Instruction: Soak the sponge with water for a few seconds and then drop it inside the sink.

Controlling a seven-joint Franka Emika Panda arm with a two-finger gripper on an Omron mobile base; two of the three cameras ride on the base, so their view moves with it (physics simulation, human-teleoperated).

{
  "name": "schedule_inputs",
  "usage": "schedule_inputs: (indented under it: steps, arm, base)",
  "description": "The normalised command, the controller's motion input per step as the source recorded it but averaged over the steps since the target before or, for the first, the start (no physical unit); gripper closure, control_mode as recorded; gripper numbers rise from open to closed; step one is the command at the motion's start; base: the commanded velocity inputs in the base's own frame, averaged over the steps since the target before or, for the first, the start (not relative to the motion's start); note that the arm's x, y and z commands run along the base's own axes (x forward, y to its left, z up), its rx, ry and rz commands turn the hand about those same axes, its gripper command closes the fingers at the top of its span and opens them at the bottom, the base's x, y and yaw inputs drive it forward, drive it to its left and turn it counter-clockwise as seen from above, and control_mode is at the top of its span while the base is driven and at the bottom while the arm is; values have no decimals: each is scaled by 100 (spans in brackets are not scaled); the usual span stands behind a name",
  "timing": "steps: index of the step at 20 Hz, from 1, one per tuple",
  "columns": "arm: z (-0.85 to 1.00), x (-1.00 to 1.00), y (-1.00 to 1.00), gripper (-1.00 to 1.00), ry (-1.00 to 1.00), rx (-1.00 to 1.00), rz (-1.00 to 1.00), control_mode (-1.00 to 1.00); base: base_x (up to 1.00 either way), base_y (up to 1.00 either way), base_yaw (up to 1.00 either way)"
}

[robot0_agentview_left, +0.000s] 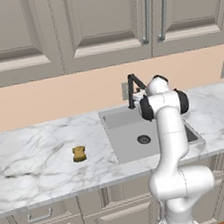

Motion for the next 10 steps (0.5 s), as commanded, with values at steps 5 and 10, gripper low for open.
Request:
schedule_inputs:
  steps: [5, 10]
  arm:
    - [2, 0, -45, -100, 0, 0, -4, -100]
    - [7, 0, -42, -100, 5, 0, 0, -100]
  base:
    - [0, 0, 0]
    - [0, 0, 0]
